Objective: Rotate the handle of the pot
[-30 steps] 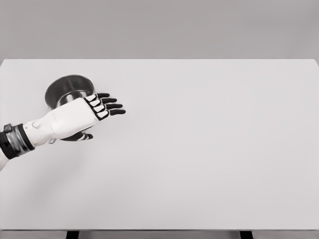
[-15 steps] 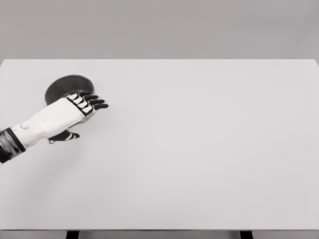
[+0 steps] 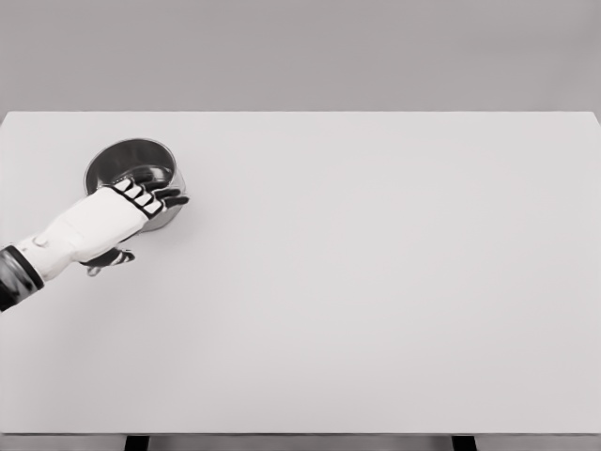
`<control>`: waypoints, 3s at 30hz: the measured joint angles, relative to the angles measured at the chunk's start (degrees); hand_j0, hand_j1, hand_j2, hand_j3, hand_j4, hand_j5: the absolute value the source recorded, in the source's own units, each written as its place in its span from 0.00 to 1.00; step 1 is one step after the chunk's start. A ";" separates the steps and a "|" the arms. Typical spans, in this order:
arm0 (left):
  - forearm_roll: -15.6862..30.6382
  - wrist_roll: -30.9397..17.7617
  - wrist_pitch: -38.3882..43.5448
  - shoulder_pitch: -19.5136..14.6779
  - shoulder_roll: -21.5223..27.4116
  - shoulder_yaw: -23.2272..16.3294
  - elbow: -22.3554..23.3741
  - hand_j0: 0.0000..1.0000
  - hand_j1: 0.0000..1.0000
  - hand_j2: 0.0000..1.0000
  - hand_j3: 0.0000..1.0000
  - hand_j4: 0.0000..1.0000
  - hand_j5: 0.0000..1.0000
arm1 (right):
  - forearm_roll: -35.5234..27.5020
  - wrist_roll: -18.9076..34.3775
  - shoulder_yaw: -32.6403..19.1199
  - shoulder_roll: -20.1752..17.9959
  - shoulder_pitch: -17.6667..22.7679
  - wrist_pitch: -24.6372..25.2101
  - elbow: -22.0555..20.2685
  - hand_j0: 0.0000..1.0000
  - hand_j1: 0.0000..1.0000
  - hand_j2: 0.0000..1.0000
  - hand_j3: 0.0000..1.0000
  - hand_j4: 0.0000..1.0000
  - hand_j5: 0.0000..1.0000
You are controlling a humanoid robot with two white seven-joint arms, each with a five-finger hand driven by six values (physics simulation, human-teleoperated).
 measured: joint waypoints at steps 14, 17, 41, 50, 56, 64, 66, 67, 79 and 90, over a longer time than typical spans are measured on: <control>0.01 0.01 -0.13 2.46 0.12 5.41 -0.62 1.00 1.00 1.00 1.00 1.00 1.00 | 0.00 0.01 0.00 0.00 0.00 0.00 0.00 1.00 1.00 1.00 1.00 1.00 1.00; -0.02 0.01 -0.13 2.46 0.19 6.12 -0.60 1.00 1.00 1.00 1.00 1.00 1.00 | 0.00 0.00 0.00 0.00 0.00 0.02 0.00 1.00 1.00 1.00 1.00 1.00 1.00; 0.35 0.17 -0.66 3.69 0.71 9.06 -1.09 1.00 1.00 1.00 1.00 1.00 1.00 | 0.00 0.01 0.00 0.00 0.00 0.02 0.00 1.00 1.00 1.00 1.00 1.00 1.00; 2.45 0.33 -3.71 4.66 0.68 13.28 -1.11 1.00 1.00 1.00 1.00 1.00 1.00 | 0.00 0.02 0.00 0.00 0.00 0.00 0.00 1.00 1.00 1.00 1.00 1.00 1.00; 2.84 0.32 -5.72 6.59 0.60 13.31 -1.10 1.00 1.00 1.00 1.00 1.00 1.00 | 0.00 0.01 0.00 0.00 0.00 0.01 0.00 1.00 1.00 1.00 1.00 1.00 1.00; -0.34 0.19 -2.90 6.07 -0.03 11.31 -0.55 1.00 1.00 1.00 1.00 1.00 1.00 | 0.00 0.00 0.00 0.00 0.00 0.02 0.00 1.00 1.00 1.00 1.00 1.00 1.00; -0.71 0.19 -1.90 5.98 -0.18 11.08 -0.23 1.00 1.00 1.00 1.00 1.00 1.00 | 0.00 0.00 0.00 0.00 0.00 0.02 0.00 1.00 1.00 1.00 1.00 1.00 1.00; -0.83 0.19 -1.24 5.89 -0.32 10.93 -0.12 1.00 1.00 1.00 1.00 1.00 1.00 | 0.00 -0.01 0.00 0.00 0.00 0.02 0.00 1.00 1.00 1.00 1.00 1.00 1.00; -1.09 0.18 2.80 3.25 -0.75 10.22 2.95 1.00 1.00 1.00 1.00 1.00 1.00 | 0.00 0.00 0.00 0.00 0.00 0.01 0.00 1.00 1.00 1.00 1.00 1.00 1.00; -1.07 0.18 3.63 1.41 -0.71 10.28 5.02 1.00 1.00 1.00 1.00 1.00 1.00 | 0.00 0.01 0.00 0.00 0.00 0.00 0.00 1.00 1.00 1.00 1.00 1.00 1.00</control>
